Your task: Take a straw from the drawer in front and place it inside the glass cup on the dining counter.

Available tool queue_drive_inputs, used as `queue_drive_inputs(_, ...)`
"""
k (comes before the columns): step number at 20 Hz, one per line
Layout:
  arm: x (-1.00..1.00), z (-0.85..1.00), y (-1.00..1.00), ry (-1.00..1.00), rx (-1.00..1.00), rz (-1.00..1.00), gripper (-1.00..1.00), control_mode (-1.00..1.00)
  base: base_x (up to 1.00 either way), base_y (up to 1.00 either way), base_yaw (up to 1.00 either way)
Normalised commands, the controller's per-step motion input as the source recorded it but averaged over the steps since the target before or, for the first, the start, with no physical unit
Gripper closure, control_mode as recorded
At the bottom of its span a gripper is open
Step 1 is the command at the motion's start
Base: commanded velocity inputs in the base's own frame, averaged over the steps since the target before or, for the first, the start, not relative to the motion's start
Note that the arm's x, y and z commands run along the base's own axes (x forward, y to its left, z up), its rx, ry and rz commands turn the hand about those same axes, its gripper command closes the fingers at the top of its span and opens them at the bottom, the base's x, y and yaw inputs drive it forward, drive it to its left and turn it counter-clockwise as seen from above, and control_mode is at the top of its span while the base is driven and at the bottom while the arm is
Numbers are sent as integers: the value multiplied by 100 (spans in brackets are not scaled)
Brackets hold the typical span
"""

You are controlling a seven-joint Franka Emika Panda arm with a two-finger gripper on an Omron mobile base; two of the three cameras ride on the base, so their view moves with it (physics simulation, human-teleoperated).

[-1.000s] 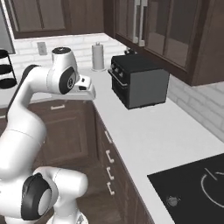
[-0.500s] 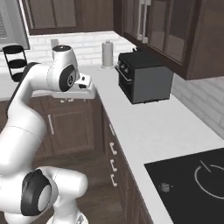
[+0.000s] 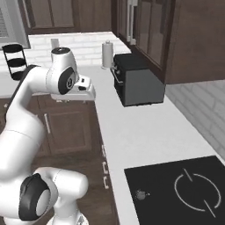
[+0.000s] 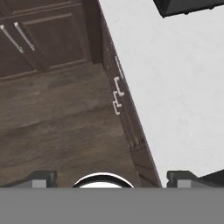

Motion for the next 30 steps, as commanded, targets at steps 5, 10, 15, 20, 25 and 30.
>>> queue_drive_inputs(5,0,0,0,0,0,0,-100,100,22,-47,28)
queue_drive_inputs(10,0,0,31,-10,-15,16,-100,-100,0,0,0)
queue_drive_inputs(15,14,-34,78,-15,-44,0,-100,-100,0,0,0)
queue_drive_inputs(20,41,-83,52,-14,-55,-5,-100,-100,0,0,0)
queue_drive_inputs(25,52,-96,27,-7,-47,-3,-100,-100,0,0,0)
queue_drive_inputs(30,65,-90,24,0,-39,-2,-100,-100,0,0,0)
